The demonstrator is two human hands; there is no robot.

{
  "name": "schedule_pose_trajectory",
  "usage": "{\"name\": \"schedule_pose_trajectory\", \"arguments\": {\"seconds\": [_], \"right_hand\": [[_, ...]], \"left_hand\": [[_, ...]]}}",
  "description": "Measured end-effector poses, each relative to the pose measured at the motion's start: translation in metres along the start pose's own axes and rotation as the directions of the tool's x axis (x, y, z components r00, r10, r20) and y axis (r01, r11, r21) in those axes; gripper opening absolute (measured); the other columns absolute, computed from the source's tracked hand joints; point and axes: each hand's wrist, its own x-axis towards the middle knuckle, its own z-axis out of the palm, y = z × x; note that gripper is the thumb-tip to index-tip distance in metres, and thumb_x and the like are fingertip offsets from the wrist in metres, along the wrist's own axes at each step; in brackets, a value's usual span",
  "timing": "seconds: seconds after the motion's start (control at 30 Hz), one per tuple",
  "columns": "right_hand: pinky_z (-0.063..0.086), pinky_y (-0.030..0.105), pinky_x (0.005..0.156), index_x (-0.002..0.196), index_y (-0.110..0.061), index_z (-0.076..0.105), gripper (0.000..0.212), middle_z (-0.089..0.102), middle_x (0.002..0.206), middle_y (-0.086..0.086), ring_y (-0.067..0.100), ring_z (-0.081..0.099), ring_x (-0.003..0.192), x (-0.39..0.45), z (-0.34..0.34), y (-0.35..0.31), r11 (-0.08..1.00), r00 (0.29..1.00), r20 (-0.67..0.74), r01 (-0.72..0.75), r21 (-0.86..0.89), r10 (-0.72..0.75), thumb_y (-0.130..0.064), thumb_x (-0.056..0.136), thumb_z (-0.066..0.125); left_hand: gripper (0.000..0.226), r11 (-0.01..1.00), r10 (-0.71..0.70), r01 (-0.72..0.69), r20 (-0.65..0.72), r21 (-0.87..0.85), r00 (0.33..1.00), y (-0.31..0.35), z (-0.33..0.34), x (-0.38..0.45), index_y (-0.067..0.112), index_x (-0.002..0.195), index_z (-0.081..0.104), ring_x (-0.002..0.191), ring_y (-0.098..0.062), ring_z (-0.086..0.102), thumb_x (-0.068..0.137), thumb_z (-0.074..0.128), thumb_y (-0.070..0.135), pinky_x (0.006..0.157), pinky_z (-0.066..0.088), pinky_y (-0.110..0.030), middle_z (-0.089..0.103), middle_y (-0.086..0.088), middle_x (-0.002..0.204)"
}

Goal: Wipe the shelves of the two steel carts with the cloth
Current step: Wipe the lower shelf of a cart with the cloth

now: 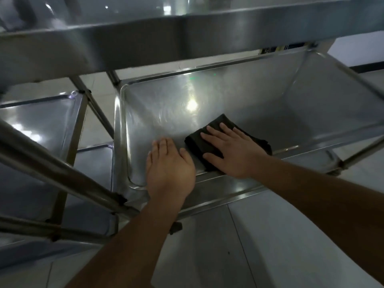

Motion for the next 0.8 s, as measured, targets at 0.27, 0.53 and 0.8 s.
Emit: {"name": "schedule_pose_trajectory", "arguments": {"seconds": [0.27,0.53,0.8], "right_hand": [[-0.006,0.042,0.130,0.162,-0.049,-0.007,0.112,-0.017,0.167,-0.024,0.008,-0.022,0.155,-0.030,-0.008,0.012,0.974,0.965,0.150,0.222,-0.041,-0.214,-0.106,0.070,0.022],[0.006,0.041,0.131,0.163,-0.046,-0.002,0.097,-0.004,0.171,-0.019,0.016,-0.005,0.160,-0.036,0.000,0.023,0.922,0.931,0.074,0.365,-0.128,-0.358,-0.073,0.076,0.032],[0.009,0.035,0.128,0.164,-0.044,0.012,0.094,0.014,0.172,-0.014,0.020,0.013,0.160,-0.041,0.011,0.027,0.898,0.907,-0.017,0.414,-0.151,-0.421,-0.034,0.087,0.065]], "left_hand": [[0.065,0.999,-0.035,0.034,0.027,0.035,0.999,-0.004,0.004,0.003,0.011,0.167,0.024,0.162,-0.021,0.014,0.110,0.016,0.042,0.132,0.008,-0.039,0.021,-0.005,0.175],[0.065,0.998,-0.027,0.025,0.034,0.051,0.999,0.000,0.003,0.006,0.012,0.168,0.021,0.162,-0.023,0.011,0.110,0.017,0.043,0.132,0.009,-0.040,0.018,-0.005,0.176],[0.039,0.993,0.082,-0.077,-0.049,0.091,0.995,0.007,-0.011,-0.008,0.015,0.100,0.054,0.108,-0.033,0.057,0.109,0.027,0.042,0.098,0.047,-0.048,0.060,-0.009,0.108]]}}
